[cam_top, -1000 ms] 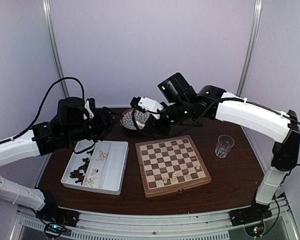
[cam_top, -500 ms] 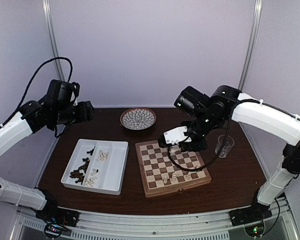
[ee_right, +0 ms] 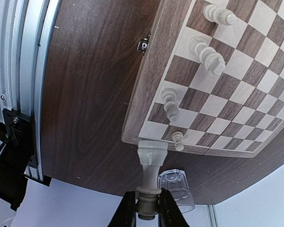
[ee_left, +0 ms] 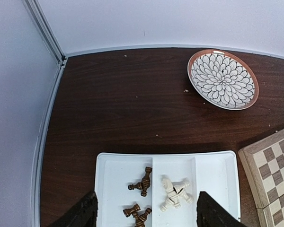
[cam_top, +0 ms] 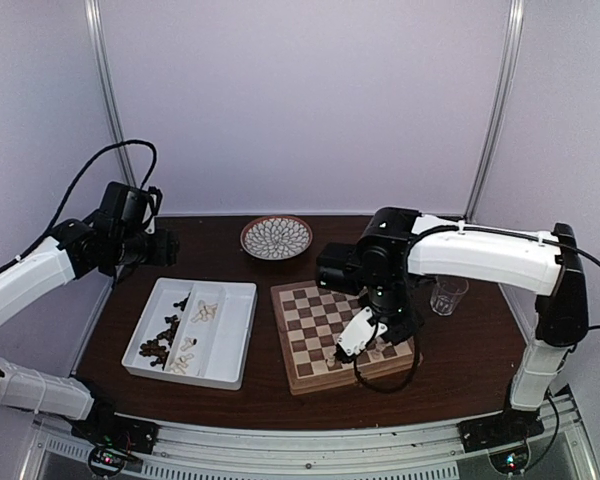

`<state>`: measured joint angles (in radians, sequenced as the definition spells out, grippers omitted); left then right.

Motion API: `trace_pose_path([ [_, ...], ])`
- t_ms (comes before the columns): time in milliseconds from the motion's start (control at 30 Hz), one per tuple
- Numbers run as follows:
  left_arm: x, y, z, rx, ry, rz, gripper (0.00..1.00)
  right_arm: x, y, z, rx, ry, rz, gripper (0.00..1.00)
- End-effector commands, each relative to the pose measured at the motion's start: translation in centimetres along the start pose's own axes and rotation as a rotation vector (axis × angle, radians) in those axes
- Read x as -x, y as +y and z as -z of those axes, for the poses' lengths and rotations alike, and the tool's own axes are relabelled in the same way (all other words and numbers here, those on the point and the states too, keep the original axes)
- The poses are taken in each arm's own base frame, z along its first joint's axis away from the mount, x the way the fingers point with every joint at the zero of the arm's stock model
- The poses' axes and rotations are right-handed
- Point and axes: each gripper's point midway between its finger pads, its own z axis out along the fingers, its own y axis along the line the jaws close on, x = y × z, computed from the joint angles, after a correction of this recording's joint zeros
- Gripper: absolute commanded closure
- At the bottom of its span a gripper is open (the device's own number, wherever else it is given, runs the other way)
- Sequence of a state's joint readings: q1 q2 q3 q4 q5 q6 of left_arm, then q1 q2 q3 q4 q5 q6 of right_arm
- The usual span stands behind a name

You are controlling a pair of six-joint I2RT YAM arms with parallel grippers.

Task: Set up the chess pieces on the board
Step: Place the king on e1.

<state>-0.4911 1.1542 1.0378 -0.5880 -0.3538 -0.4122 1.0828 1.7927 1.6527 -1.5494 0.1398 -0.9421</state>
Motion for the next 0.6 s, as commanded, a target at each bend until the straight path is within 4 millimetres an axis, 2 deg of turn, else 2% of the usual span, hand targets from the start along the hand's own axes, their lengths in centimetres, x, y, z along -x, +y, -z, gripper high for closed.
trace_pose_path([
  [0,1.5,0.0,0.5,-0.027,-0.077,0.016,0.28,0.3,-0.4,-0.3,0.002,0.074,0.035,0.93],
  [233,1.6,0.1,1.3,-0.036,-0.098,0.031,0.28,2.3,-1.4,-1.7,0.002,0.109,0.057,0.93],
  [567,1.5,0.1,1.4,-0.042,-0.099,0.037,0.28,3.1,-1.7,-3.2,0.011,0.141,0.072,0.92],
])
